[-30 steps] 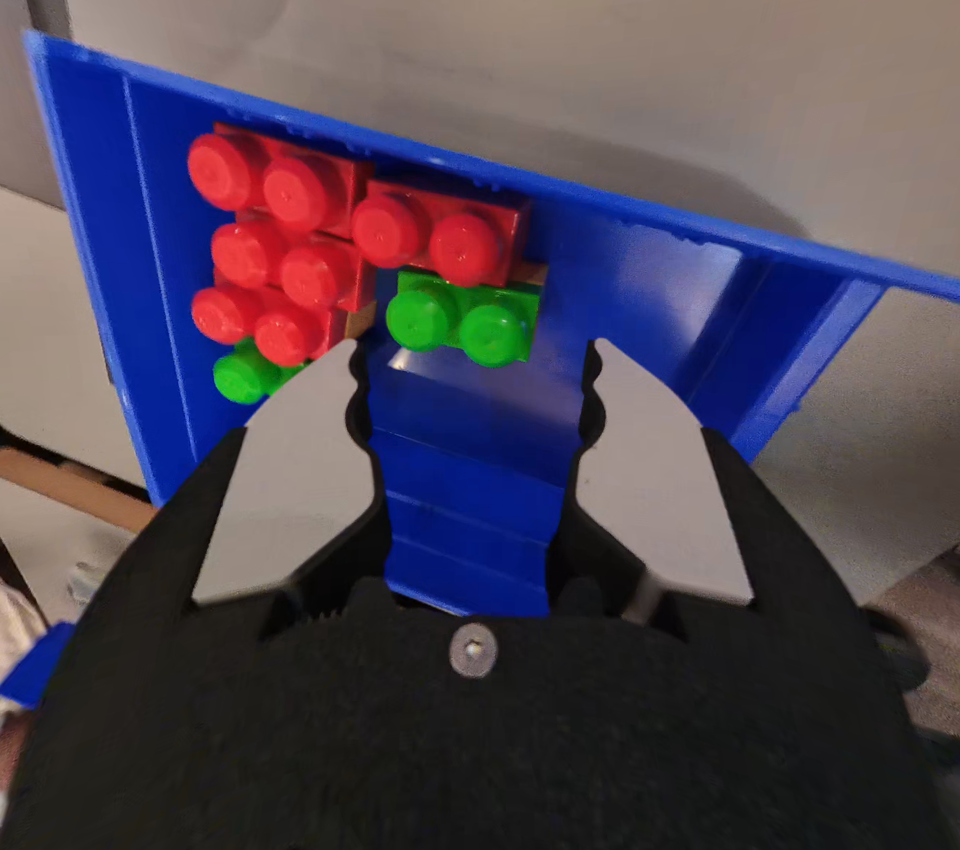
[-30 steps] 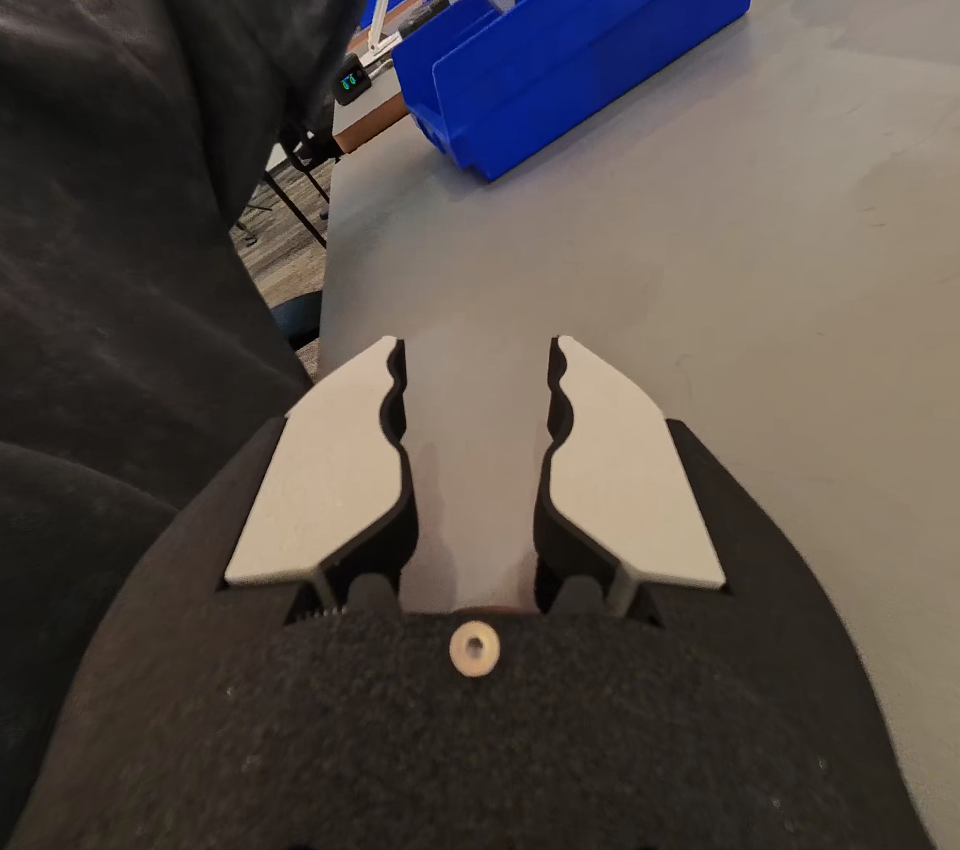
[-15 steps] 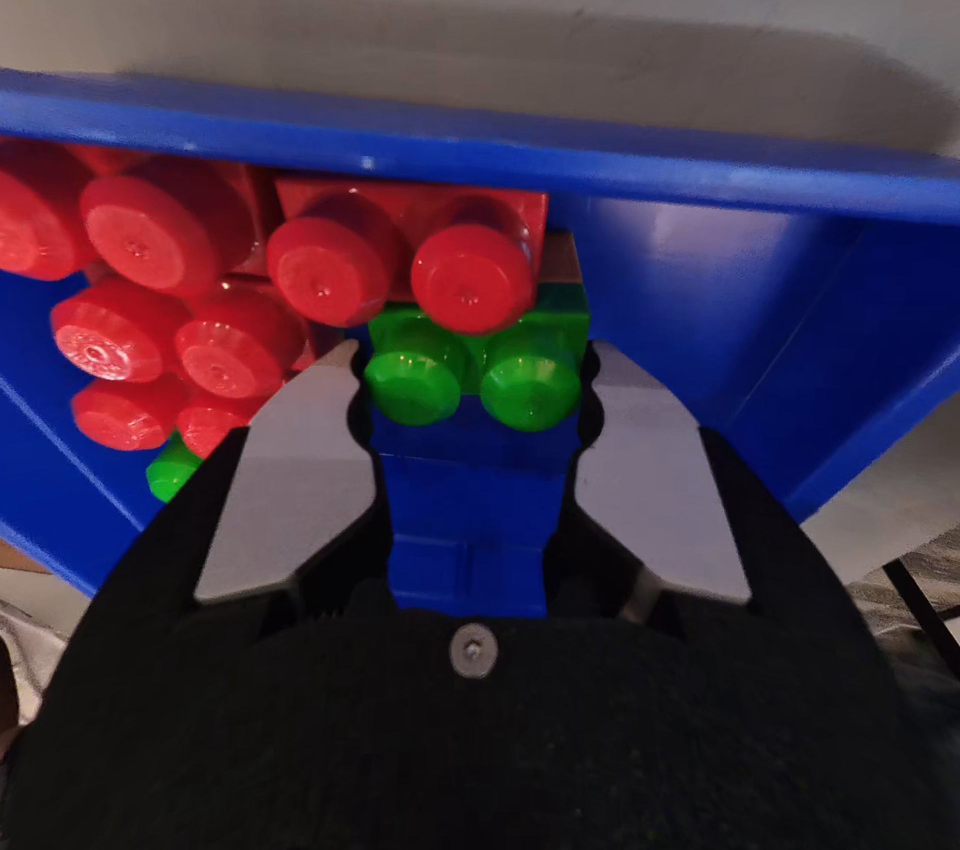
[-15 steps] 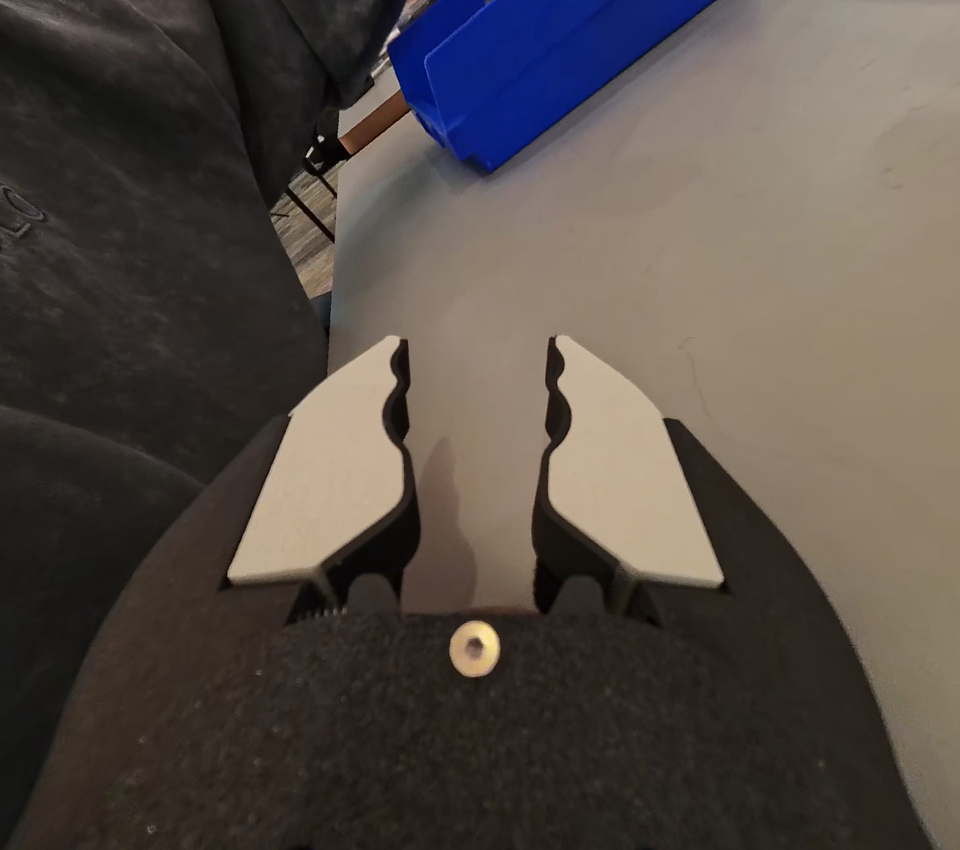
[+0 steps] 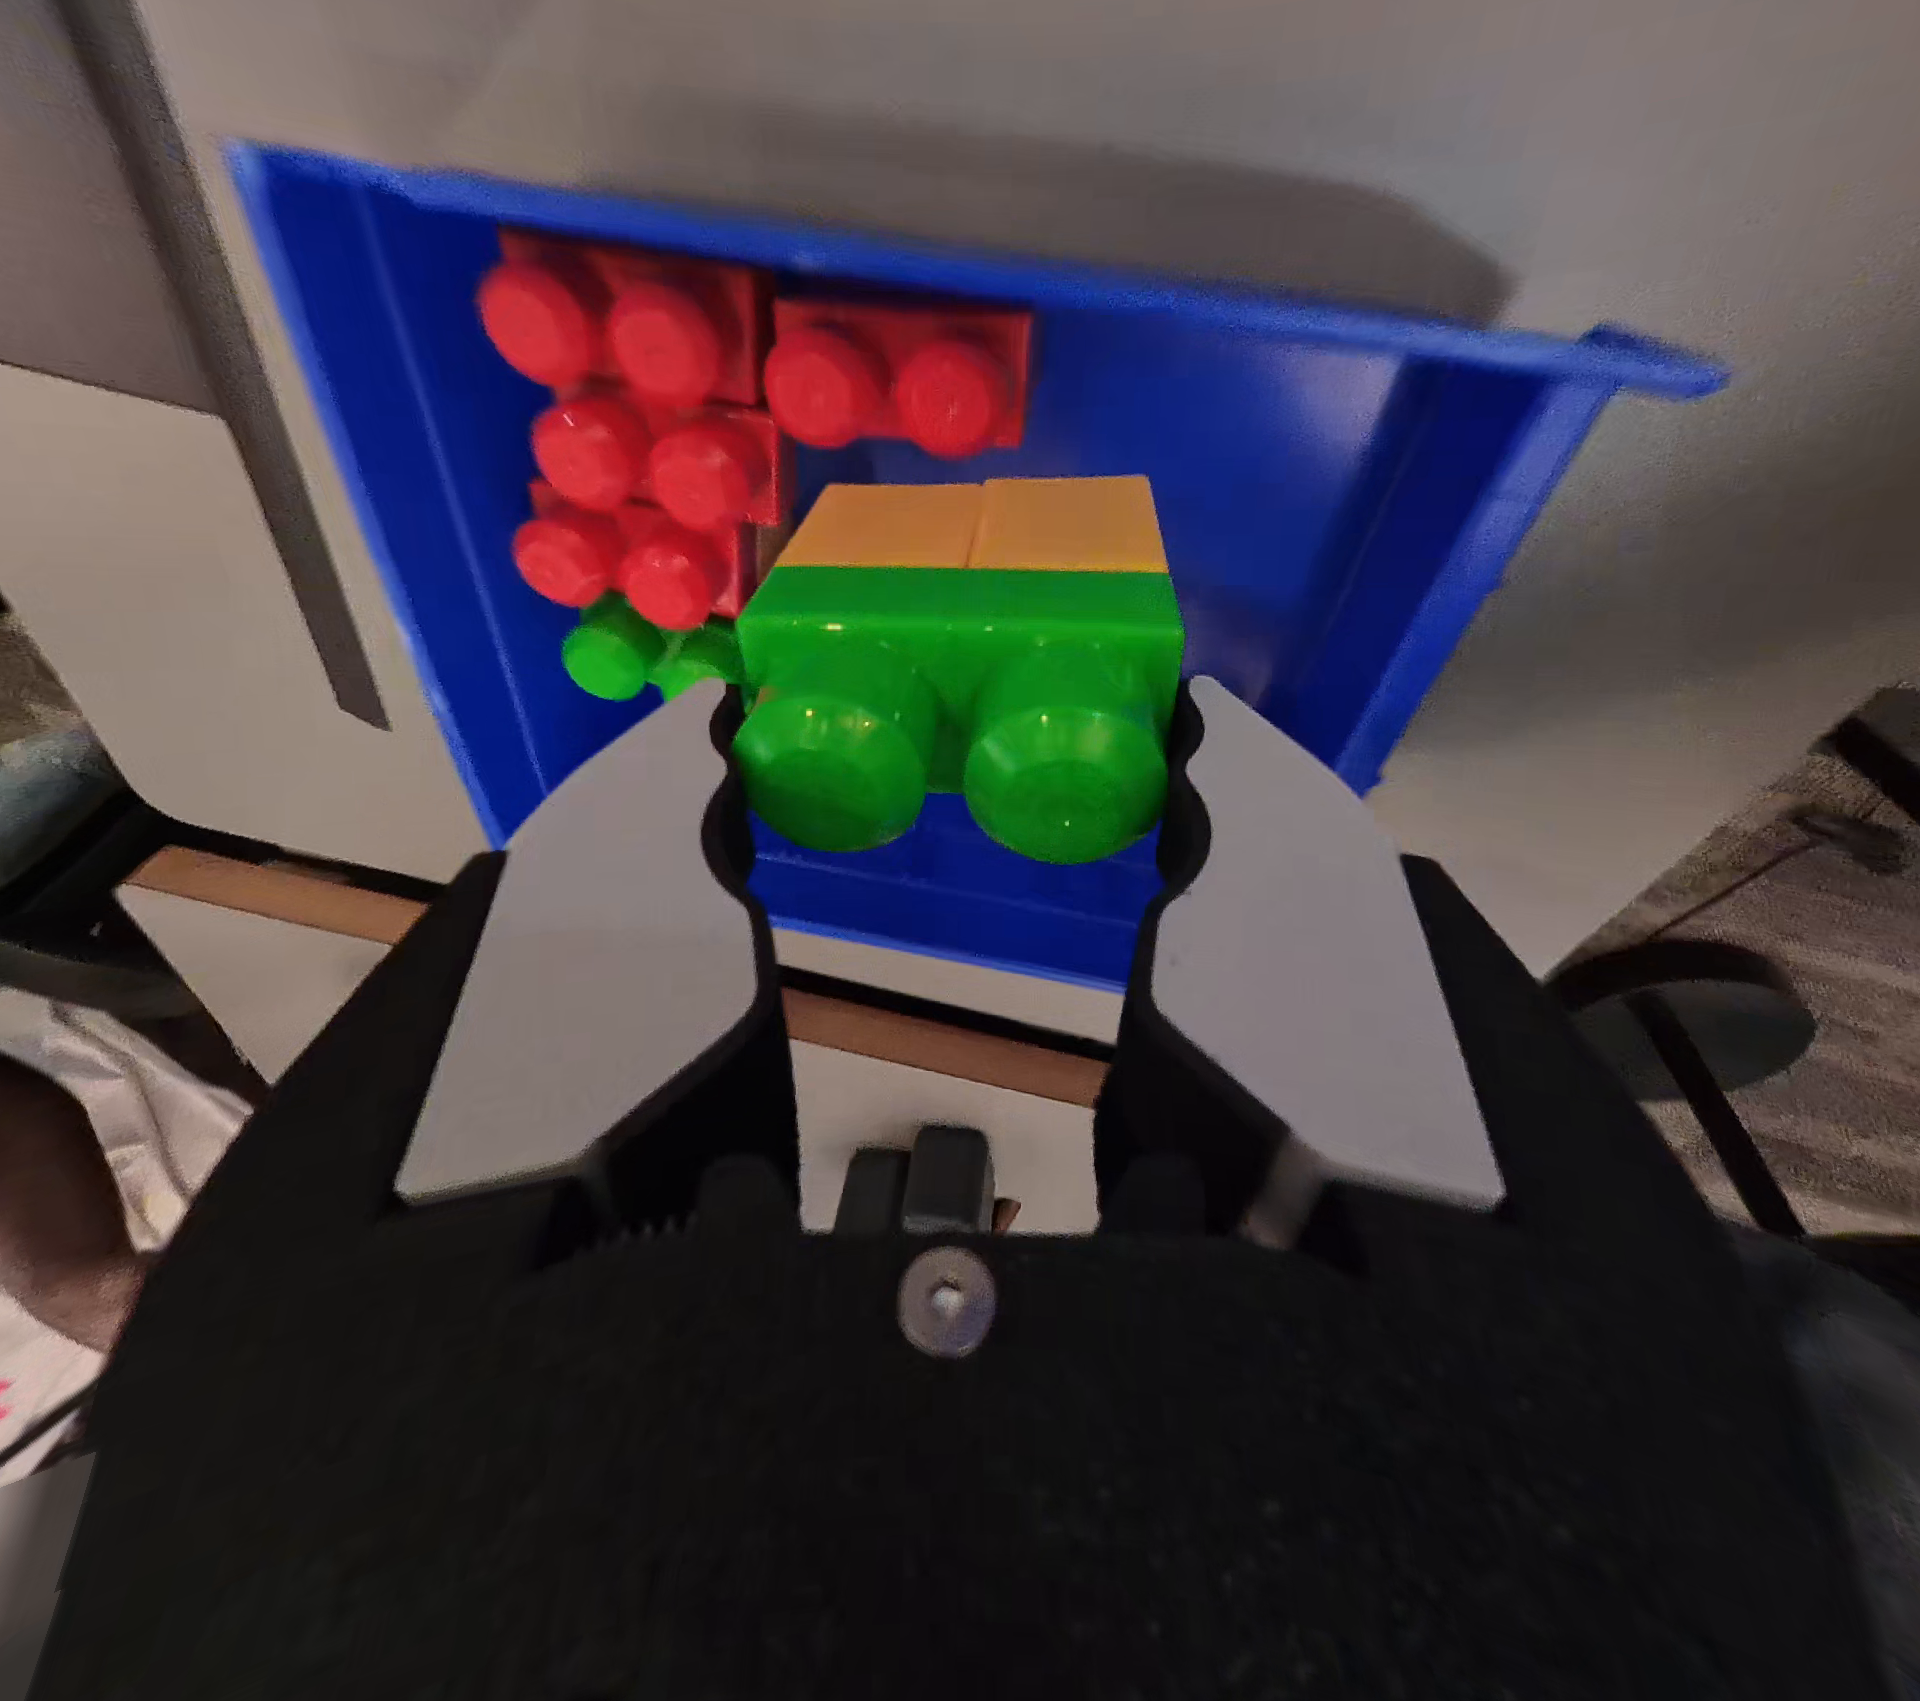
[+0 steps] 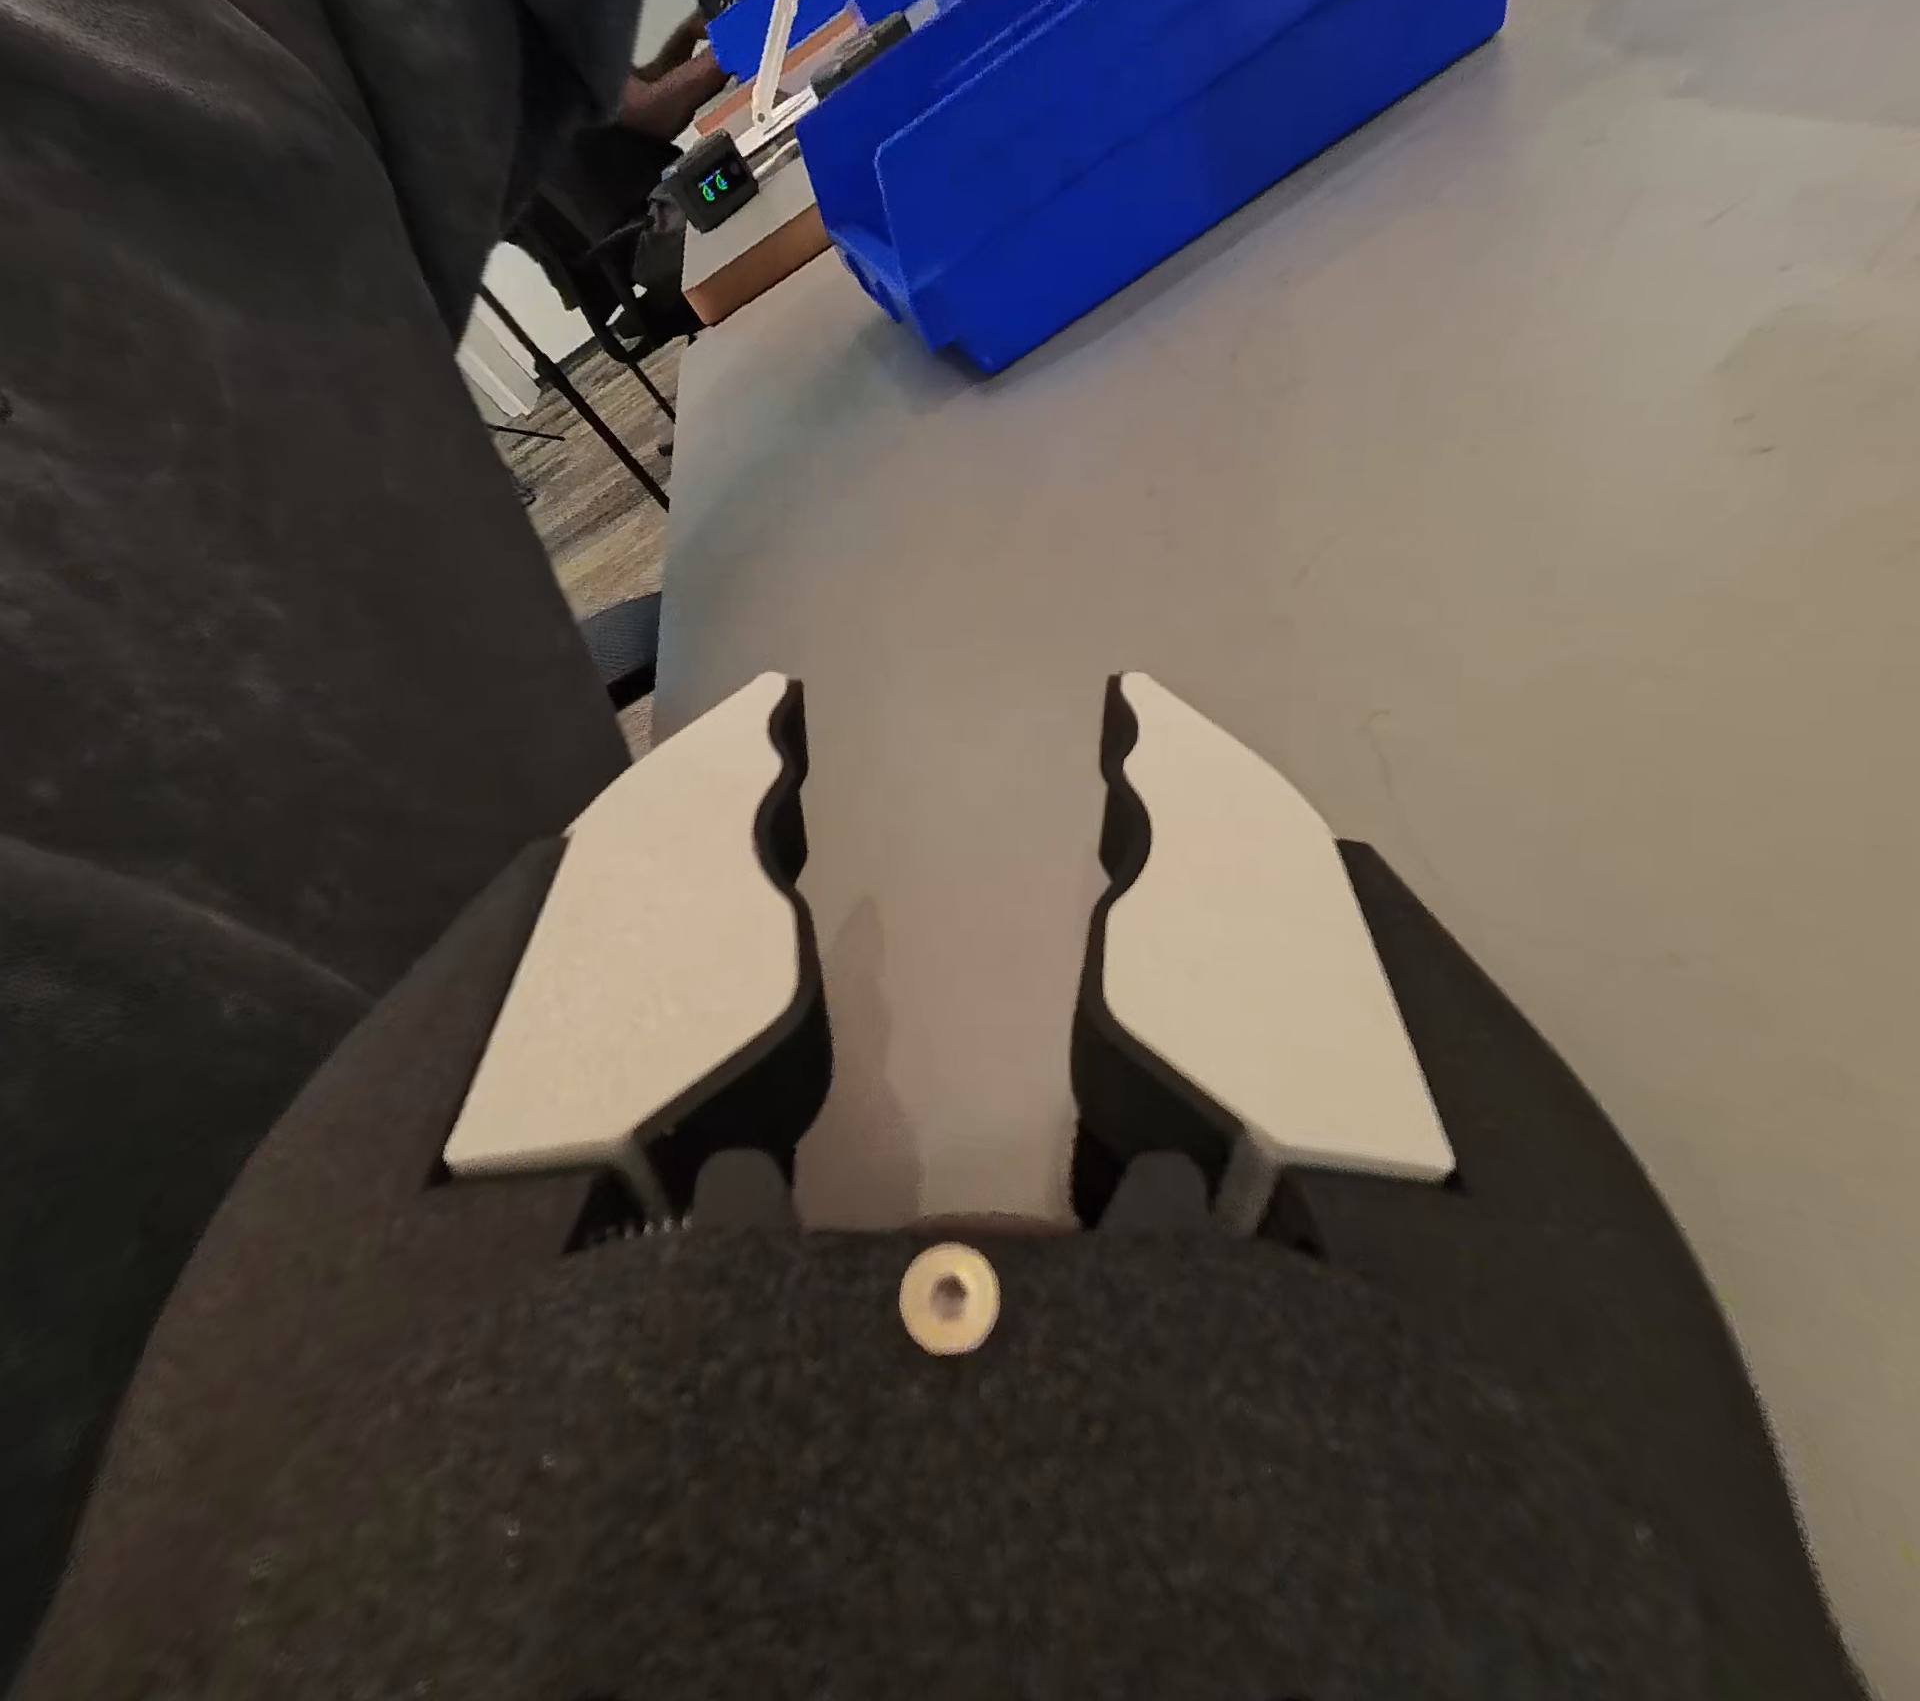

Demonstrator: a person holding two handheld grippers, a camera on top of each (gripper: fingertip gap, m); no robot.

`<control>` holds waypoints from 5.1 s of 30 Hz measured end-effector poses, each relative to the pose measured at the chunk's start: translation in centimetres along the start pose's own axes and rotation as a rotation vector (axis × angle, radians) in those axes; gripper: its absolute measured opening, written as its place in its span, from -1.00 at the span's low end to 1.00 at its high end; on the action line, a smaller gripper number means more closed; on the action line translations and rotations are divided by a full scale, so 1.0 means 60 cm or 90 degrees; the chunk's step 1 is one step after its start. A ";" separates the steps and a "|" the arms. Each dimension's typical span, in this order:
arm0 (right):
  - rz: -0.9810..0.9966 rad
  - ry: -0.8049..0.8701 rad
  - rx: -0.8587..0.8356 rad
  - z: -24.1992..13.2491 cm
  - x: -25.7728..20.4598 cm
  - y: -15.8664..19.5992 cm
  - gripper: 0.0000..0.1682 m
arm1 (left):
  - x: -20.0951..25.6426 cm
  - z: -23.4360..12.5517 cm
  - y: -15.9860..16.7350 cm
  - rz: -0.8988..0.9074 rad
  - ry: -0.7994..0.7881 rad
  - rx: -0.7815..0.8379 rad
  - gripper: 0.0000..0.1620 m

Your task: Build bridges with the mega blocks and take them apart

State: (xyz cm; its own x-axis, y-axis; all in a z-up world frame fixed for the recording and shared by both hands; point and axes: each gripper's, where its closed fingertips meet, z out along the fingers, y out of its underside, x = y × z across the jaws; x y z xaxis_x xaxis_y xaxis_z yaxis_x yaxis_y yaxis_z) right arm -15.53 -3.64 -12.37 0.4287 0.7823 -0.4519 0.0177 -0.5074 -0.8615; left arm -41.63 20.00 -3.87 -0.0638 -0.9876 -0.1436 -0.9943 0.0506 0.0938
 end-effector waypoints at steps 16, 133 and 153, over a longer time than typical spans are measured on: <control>-0.221 0.047 0.093 0.073 0.035 -0.224 0.17 | 0.164 -0.119 -0.361 0.204 0.125 0.138 -0.06; -0.022 0.141 0.067 -0.101 0.008 -0.044 -0.23 | 0.216 0.192 -0.452 0.003 0.072 0.076 -0.07; -0.104 0.202 0.059 -0.098 0.033 -0.039 -0.04 | 0.236 -0.008 -0.387 -0.312 0.049 0.768 0.04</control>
State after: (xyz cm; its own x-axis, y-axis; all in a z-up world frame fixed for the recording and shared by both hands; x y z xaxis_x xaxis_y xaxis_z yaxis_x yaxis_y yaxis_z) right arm -9.43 -3.02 -9.88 0.6857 0.6920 -0.2258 0.0326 -0.3390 -0.9402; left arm -19.39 4.77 -7.63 0.2896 -0.9453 0.1498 -0.3655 -0.2539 -0.8955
